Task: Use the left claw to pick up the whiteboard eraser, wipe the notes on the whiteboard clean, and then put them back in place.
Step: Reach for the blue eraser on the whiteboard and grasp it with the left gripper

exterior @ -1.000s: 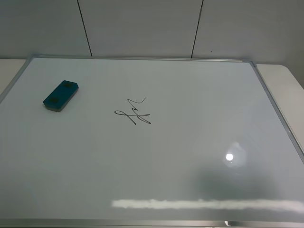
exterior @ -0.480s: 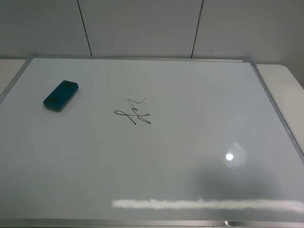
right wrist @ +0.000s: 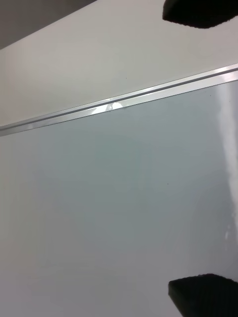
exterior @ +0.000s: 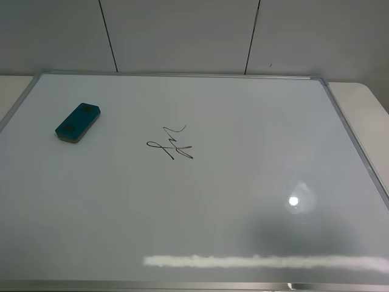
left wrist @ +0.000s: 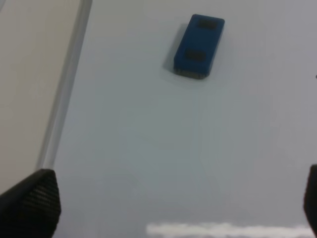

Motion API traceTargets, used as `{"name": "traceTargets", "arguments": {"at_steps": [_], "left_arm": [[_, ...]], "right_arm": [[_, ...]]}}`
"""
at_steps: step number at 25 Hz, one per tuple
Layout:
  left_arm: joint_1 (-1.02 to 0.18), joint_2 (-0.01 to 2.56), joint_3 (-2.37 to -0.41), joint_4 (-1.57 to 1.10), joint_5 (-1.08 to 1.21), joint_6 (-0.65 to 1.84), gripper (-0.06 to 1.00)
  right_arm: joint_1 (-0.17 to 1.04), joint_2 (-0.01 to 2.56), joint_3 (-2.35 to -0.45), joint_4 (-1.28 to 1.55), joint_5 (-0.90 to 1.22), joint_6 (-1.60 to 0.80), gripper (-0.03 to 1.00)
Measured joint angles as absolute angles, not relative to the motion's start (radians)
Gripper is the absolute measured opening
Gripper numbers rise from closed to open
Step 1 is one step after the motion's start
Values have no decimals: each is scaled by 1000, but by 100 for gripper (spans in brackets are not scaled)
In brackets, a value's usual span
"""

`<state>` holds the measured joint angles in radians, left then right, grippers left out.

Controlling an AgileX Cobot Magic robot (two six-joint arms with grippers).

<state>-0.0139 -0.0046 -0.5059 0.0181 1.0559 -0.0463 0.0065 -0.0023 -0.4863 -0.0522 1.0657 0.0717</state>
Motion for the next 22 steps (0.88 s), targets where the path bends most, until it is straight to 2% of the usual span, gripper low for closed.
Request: {"name": "traceTargets", "arguments": {"at_steps": [9, 22], "left_arm": [[-14, 72, -537, 45, 1009, -46, 99], [-14, 556, -691, 144, 860, -26, 99]], "right_arm": [[6, -2, -486, -52, 1066, 72, 99], [6, -2, -486, -52, 1066, 72, 99]]}}
